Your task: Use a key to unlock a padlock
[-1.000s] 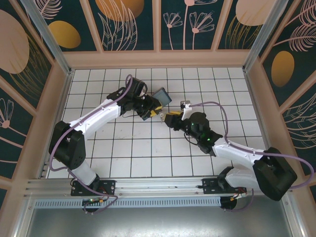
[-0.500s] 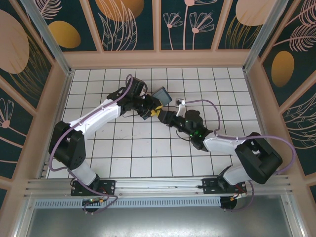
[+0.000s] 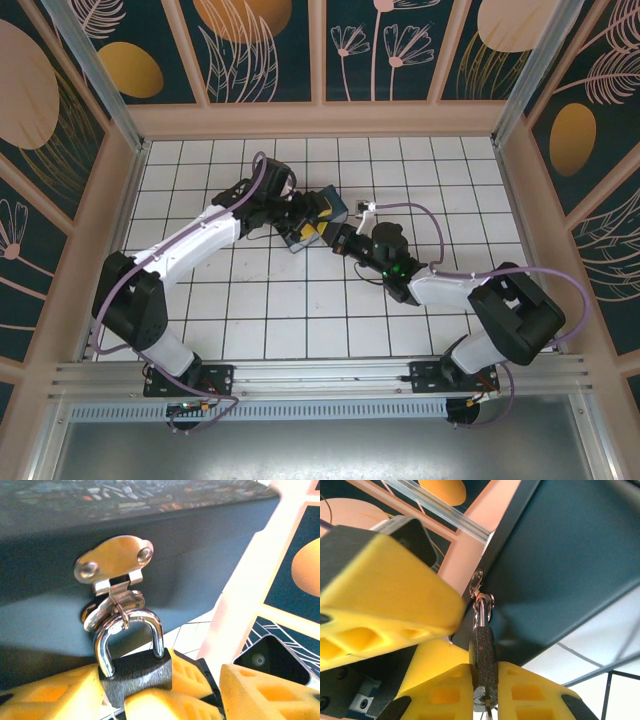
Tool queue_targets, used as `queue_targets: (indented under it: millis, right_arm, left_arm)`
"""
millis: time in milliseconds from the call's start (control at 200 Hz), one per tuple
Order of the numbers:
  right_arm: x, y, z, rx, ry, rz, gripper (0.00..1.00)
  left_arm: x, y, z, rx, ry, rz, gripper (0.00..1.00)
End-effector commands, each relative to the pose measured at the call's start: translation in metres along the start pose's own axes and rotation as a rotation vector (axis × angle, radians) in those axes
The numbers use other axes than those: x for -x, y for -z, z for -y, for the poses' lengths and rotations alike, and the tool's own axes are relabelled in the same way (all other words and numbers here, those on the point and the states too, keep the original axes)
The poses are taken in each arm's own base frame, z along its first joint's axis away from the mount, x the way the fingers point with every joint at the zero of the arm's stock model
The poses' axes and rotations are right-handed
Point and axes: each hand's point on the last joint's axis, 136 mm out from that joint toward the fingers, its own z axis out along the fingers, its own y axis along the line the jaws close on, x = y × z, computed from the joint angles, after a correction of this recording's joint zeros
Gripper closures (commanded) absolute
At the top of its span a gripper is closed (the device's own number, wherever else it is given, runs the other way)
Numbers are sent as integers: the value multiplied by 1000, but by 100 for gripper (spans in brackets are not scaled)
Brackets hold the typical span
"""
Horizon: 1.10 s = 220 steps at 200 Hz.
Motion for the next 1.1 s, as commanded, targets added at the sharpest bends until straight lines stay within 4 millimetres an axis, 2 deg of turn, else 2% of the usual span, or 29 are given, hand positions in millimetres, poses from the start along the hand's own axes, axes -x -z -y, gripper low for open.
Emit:
queue_targets:
  millis: [0, 95, 280, 340, 455, 505, 561, 656, 766, 871, 966, 1096]
  right_arm:
    - [22, 13, -21, 61, -10, 69, 91]
    - [19, 16, -12, 13, -25, 28, 92]
    - [7, 22, -2, -91, 87, -78, 91]
    - [4, 24, 1, -116, 113, -111, 92]
    - [5, 28, -1, -150, 173, -145, 92]
    - [7, 30, 0, -170, 197, -148, 92]
    - [9, 31, 2, -203, 224, -157, 92]
    - [7, 31, 2, -234, 313, -200, 92]
    - [10, 32, 0, -276, 427, -230, 93]
    - [15, 29, -5, -338, 583, -254, 94]
    - [12, 24, -14, -356, 732, -308, 94]
    - [15, 23, -9, -449, 891, -369, 94]
  left_arm:
    - [3, 17, 1, 7, -27, 58, 35]
    - [-1, 27, -6, 34, -45, 67, 34]
    - [-7, 49, -10, 62, -106, 97, 33]
    - [5, 59, -13, 126, -175, 162, 33]
    - [47, 77, -27, 348, -383, 339, 35]
    - [57, 72, -45, 446, -450, 352, 36]
    - [59, 60, -59, 483, -514, 312, 37]
    - [48, 33, -73, 450, -584, 207, 37]
    - [35, 14, -68, 346, -598, 129, 37]
    - [26, 7, -63, 279, -600, 96, 37]
    - [23, 2, -67, 263, -598, 80, 38]
    - [23, -5, -76, 262, -593, 77, 38]
